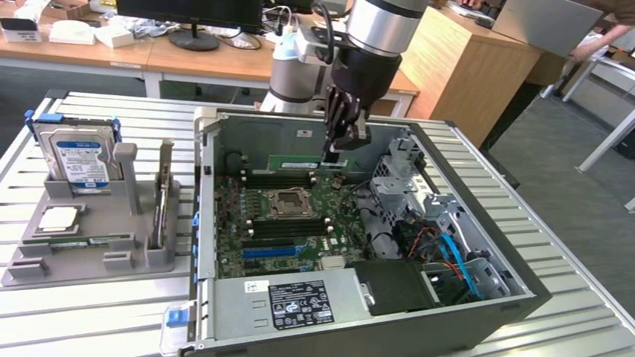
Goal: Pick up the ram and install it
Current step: 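Pick up the ram and move it above insertion slot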
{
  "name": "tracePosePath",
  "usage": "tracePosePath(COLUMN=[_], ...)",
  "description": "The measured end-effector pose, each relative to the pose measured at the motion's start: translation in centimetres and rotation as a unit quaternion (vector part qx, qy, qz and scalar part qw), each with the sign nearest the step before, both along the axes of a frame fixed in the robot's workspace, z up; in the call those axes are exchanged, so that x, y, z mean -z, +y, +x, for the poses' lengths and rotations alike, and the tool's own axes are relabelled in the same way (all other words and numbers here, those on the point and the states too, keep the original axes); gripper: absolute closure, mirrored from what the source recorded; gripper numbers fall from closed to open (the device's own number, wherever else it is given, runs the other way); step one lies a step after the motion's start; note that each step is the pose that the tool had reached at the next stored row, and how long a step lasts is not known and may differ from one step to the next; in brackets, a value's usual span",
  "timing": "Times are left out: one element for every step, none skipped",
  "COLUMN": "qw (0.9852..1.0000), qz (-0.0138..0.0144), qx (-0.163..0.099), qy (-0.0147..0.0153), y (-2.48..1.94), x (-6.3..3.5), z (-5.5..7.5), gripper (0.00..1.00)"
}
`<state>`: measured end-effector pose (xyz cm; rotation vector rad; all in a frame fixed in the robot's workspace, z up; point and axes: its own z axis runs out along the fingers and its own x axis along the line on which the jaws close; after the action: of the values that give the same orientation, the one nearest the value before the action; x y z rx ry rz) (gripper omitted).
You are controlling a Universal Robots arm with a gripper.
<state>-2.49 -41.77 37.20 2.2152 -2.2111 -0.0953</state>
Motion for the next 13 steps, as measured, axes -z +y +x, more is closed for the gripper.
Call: tracePosePath(qw=[1.0,1.0,1.0,1.0,1.0,1.0,1.0,1.0,1.0,1.0,1.0,1.0,1.0], qz=[0.0,0.0001,0.0,0.0,0.0,0.0,0.0,0.0,0.0,0.0,0.0,0.0,0.0], qx=[0.0,0.0,0.0,0.0,0.001,0.001,0.001,0.001,0.001,0.001,0.001,0.001,0.002], qy=[0.0,0.0,0.0,0.0,0.0,0.0,0.0,0.0,0.0,0.0,0.0,0.0,0.0], y=[0.0,0.0,0.0,0.0,0.0,0.0,0.0,0.0,0.0,0.0,0.0,0.0,0.0], x=[0.1,0.2,0.29,0.38,0.48,0.58,0.68,0.78,0.87,0.96,1.05,1.13,1.22], z=[0.0,0.0,0.0,0.0,0.0,0.0,0.0,0.0,0.0,0.0,0.0,0.0,0.0], gripper=[0.89,0.89,0.89,0.89,0.89,0.89,0.89,0.89,0.89,0.89,0.89,0.89,0.89])
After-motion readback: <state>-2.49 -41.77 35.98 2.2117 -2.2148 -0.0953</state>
